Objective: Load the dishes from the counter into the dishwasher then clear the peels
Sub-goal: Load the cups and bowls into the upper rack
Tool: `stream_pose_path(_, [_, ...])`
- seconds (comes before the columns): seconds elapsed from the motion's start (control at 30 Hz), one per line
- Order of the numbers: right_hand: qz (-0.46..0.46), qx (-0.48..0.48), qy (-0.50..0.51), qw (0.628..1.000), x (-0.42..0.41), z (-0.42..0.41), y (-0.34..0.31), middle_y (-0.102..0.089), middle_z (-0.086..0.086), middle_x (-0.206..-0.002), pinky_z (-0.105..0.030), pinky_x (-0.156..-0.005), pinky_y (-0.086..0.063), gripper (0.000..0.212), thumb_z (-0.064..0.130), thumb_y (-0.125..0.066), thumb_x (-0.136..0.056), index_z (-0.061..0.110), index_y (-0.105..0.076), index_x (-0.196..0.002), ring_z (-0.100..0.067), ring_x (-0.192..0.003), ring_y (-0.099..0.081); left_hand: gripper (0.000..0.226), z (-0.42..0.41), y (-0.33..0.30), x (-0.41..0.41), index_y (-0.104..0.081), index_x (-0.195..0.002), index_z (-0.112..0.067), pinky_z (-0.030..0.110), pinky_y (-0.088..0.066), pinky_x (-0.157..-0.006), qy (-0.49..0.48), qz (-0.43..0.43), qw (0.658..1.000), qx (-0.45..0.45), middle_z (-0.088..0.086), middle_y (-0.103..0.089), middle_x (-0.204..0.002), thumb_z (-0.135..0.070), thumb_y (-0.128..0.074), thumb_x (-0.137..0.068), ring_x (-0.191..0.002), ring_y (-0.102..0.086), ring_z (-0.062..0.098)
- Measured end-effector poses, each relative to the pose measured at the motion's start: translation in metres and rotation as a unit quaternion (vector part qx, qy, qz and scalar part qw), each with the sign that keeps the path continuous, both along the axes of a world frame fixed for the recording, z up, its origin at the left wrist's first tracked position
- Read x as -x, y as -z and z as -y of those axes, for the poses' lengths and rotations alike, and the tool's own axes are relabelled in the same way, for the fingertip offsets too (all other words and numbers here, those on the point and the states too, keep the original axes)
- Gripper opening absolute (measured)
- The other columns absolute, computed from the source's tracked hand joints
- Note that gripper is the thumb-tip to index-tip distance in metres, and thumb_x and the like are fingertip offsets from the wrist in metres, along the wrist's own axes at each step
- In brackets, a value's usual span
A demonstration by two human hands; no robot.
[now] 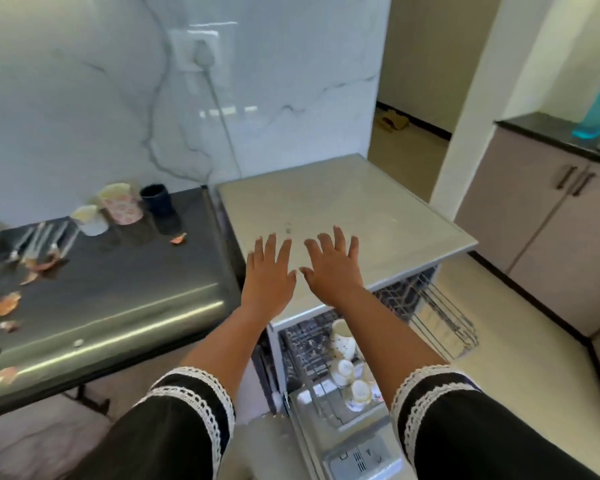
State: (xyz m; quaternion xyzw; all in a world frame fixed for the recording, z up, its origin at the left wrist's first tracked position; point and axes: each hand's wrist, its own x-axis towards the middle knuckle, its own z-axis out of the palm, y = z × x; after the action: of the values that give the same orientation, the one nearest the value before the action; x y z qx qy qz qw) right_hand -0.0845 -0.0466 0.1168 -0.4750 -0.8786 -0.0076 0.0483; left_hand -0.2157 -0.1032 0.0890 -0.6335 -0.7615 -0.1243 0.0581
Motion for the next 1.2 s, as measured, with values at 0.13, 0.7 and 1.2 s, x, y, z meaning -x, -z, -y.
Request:
stream_pose_path(0.13, [0.004,0.019,-0.063,0.998,0.069,0.007,-0.003,-0.019,-0.008,-0.157,-0.06,-0.115,-0.001,0.059,0.044,-0.039,-0.1,0.021,-0.019,-0.151,-0.035,-0.148,0.001,0.063,0.008,0.0,0.058,-0.016,-0.153,-0.016,0.047,-0.013,-0.119,-0.048,0.063,0.997,-0.015,0.014,-0.007,-0.16,-0.034,-0.045,-0.099,-0.148,0.0,0.034])
stream_pose_path(0.7, [-0.021,0.11,-0.192,0.975,0.372,-0.029,0.017,-0.032,-0.005,-0.149,-0.057,-0.117,-0.006,0.061,0.039,-0.053,-0.095,0.024,-0.026,-0.147,-0.029,-0.143,-0.019,0.06,0.023,0.022,0.382,-0.025,-0.149,-0.014,0.045,-0.019,-0.118,-0.227,0.114,0.967,-0.024,0.016,-0.018,-0.158,-0.036,-0.047,-0.098,-0.147,-0.01,0.033])
stream_pose_path(1.2, [-0.129,0.328,-0.204,0.913,0.55,-0.039,0.054,-0.012,-0.004,-0.161,-0.04,-0.114,-0.029,0.084,0.025,-0.064,-0.091,0.018,-0.01,-0.155,-0.025,-0.145,-0.025,0.071,-0.01,0.05,0.527,-0.02,-0.151,-0.015,0.038,-0.023,-0.114,-0.296,0.342,0.885,-0.11,0.01,-0.026,-0.155,-0.027,-0.06,-0.093,-0.143,-0.024,0.025])
